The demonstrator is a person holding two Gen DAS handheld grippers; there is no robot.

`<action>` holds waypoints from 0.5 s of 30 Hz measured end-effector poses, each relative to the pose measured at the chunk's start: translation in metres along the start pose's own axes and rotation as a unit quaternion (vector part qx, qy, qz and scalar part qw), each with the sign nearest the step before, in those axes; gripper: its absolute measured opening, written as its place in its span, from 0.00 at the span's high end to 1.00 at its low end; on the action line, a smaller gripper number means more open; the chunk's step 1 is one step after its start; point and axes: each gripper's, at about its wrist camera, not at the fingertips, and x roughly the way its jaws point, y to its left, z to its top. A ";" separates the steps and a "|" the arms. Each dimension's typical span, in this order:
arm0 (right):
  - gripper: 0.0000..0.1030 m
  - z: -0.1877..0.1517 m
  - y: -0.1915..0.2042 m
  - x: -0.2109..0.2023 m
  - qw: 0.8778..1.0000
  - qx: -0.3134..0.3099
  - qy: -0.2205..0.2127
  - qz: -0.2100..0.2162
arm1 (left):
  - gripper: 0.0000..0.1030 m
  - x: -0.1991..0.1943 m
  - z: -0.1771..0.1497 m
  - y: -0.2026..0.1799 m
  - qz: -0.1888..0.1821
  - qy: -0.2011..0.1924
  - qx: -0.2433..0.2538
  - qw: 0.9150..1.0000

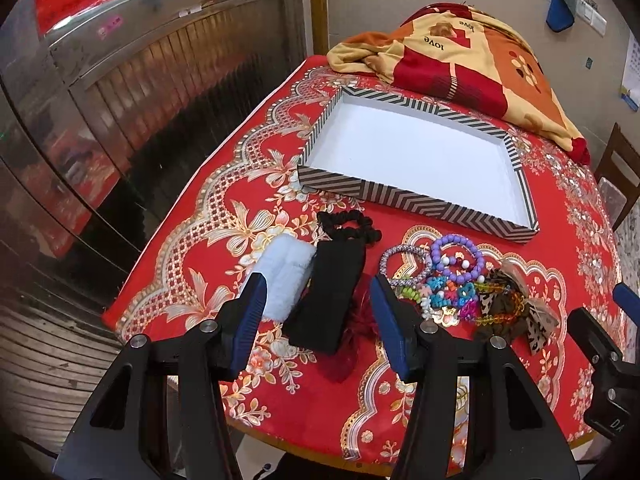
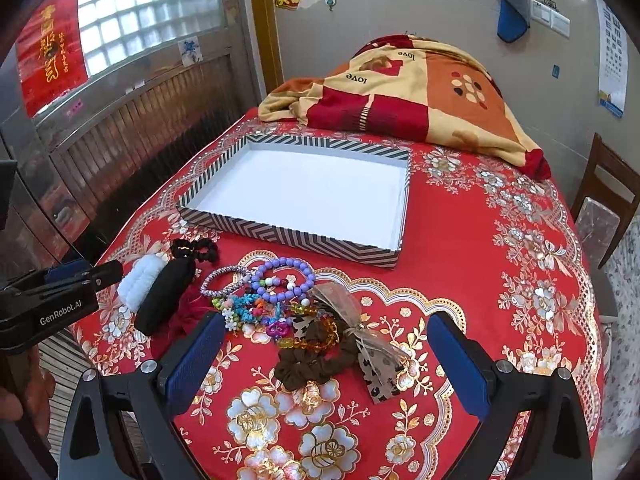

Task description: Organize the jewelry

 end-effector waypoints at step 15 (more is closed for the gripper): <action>0.03 -0.007 0.000 0.000 1.000 -0.003 0.003 0.017 | 0.48 -0.005 -0.013 0.018 0.015 0.008 -0.011 1.000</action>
